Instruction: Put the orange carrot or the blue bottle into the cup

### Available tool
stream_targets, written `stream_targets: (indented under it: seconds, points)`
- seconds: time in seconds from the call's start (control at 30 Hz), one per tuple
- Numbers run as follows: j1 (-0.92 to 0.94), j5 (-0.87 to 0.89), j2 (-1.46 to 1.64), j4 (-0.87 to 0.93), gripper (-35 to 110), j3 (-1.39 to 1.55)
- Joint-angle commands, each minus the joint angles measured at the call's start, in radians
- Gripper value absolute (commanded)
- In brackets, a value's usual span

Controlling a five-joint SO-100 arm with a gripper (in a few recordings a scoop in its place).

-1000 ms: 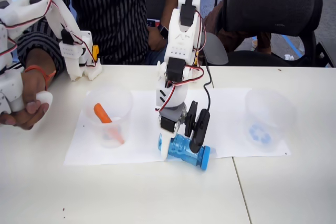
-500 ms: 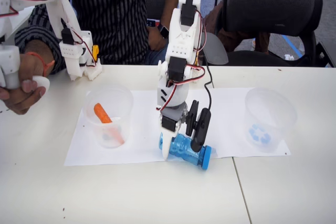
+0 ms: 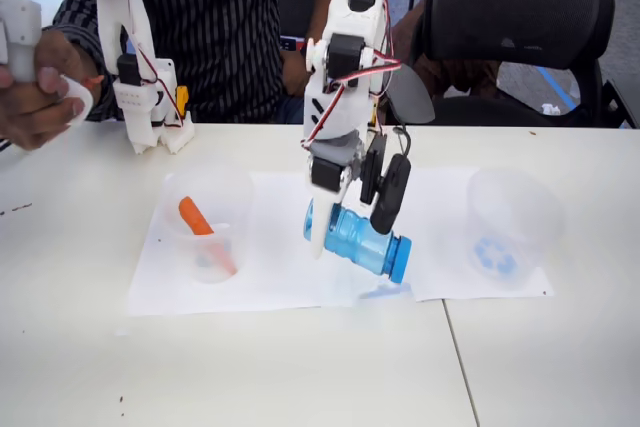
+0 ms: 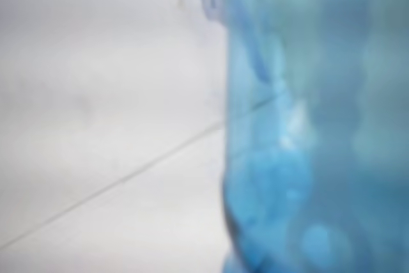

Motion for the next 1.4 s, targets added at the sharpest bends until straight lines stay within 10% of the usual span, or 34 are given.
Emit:
stream_targets:
  seconds: [0.0,1.37]
  points:
    - [0.008,0.017,0.295,0.005,15,-0.1]
    - [-0.629,0.034,0.367,-0.123,15,0.16]
